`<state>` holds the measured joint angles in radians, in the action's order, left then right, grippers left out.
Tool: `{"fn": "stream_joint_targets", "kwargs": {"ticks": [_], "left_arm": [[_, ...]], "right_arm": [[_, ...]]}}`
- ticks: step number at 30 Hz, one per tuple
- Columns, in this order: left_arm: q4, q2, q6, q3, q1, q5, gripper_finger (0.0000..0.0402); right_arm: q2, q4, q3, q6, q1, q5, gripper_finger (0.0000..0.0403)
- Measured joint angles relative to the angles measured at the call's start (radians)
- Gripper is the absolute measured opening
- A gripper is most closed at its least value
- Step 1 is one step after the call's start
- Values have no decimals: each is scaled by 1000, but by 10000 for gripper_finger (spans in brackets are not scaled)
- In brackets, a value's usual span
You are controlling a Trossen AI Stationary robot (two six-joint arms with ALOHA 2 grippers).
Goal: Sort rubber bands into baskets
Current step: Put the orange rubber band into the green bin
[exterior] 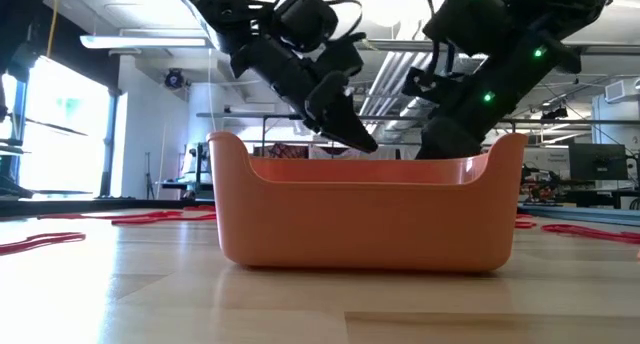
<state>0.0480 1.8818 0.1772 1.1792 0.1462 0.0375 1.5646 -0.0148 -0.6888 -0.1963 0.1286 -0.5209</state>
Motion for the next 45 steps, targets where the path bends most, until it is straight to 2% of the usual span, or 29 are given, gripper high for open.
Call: {"fn": "stream_joint_targets", "kwargs": {"ticks": [5,16,19,24,30,39,45], "left_arm": [[107,-29,-2,-64,-27,0,139],[356,-201,-35,-263,-93,-1,139],[414,-263,-42,-320,-113,-1,139],[480,-372,-46,-418,-136,-3,139],[542,-491,-65,-518,-143,-4,139],[681,-570,-99,-679,-155,-4,139],[769,-584,-137,-744,-193,-4,139]], "right_arm": [[-10,-5,0,9,40,172,0],[-179,-294,0,-163,235,245,8],[-187,-354,0,-222,301,259,33],[-171,-404,0,-343,385,288,107],[-156,-464,-8,-384,481,297,175],[-73,-649,-131,-433,507,271,195],[5,-755,-203,-443,506,319,195]]}}
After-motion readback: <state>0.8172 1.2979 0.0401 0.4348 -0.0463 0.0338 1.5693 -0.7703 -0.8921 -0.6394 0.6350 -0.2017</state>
